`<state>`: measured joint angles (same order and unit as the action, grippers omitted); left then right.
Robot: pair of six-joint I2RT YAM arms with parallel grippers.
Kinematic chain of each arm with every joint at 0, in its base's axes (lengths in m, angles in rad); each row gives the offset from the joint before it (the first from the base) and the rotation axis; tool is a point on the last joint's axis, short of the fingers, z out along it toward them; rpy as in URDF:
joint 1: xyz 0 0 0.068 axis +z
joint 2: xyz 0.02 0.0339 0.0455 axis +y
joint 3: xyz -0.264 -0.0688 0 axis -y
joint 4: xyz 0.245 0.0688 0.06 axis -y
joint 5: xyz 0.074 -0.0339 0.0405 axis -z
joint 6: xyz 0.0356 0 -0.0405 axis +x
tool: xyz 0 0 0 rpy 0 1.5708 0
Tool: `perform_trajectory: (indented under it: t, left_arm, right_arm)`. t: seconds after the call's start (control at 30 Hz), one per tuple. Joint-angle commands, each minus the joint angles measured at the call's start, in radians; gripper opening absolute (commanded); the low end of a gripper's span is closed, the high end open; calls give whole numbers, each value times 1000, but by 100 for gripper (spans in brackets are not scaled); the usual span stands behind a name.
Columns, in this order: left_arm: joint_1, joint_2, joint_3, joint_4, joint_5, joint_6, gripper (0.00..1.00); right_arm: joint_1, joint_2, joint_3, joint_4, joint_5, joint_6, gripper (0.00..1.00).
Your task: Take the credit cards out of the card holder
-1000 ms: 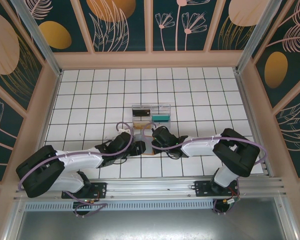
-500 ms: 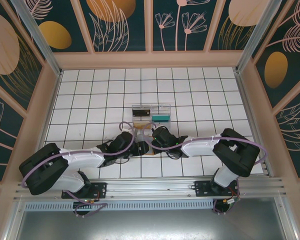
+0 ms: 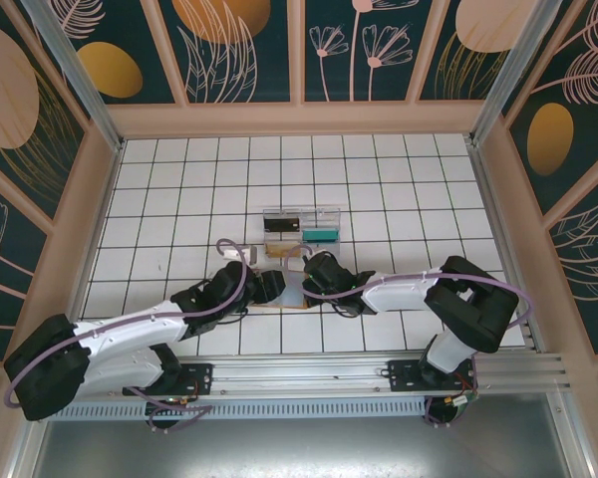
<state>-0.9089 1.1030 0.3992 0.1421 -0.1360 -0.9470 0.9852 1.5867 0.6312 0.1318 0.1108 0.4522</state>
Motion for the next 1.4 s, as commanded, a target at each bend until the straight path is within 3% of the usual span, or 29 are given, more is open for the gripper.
perform_trajectory:
  t: [0.0,0.6,0.93,1.37]
  left_arm:
    - [4,-15,-34,-109,-73,-8,62]
    - [3,86,-49,-43,-26,0,62]
    - [3,29,-60,-42,-24,1,62]
    - [3,118,-64,40,44,6,62]
  right_arm:
    - [-6,17,-30,-77,-11,8,8]
    - [-6,21,-33,-77,-17,14,8]
    - [-6,26,-36,-69,-22,16,8]
    - [-5,26,-41,-69,-21,20,8]
